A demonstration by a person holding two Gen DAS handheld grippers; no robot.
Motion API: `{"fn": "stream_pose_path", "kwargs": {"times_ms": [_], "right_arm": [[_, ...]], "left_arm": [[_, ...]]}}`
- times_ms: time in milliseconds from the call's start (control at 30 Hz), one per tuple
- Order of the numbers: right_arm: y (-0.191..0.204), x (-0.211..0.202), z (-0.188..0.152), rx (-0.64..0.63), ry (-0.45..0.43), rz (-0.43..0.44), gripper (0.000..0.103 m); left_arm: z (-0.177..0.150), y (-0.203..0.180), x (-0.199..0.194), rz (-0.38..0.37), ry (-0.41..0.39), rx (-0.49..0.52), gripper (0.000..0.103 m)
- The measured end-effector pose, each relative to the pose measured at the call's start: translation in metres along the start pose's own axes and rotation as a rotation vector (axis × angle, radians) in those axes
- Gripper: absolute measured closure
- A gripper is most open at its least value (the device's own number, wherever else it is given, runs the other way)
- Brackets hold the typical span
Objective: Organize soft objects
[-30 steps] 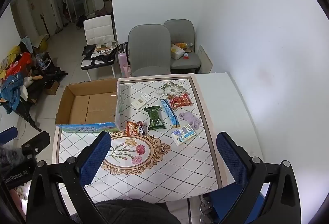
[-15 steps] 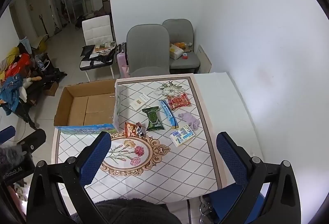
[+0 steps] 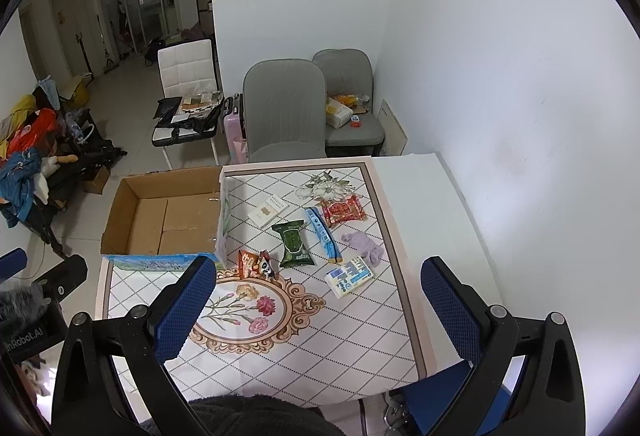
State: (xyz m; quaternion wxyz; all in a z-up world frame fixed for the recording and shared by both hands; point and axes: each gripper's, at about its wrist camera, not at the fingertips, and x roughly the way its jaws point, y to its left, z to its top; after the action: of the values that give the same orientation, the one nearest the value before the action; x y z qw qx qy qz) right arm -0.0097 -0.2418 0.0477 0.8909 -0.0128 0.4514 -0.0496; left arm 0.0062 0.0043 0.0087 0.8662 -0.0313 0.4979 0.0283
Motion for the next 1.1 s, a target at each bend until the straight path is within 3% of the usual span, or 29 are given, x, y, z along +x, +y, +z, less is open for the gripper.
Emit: {"fn": "stream_pose_path", "kwargs": {"times_ms": [1100], "right_arm": [[0.003, -0.01, -0.009, -0.01, -0.042, 0.003, 0.0]], "left_arm": [[-0.008, -0.005, -0.007, 0.017, -0.029, 0.009, 0.0]]}}
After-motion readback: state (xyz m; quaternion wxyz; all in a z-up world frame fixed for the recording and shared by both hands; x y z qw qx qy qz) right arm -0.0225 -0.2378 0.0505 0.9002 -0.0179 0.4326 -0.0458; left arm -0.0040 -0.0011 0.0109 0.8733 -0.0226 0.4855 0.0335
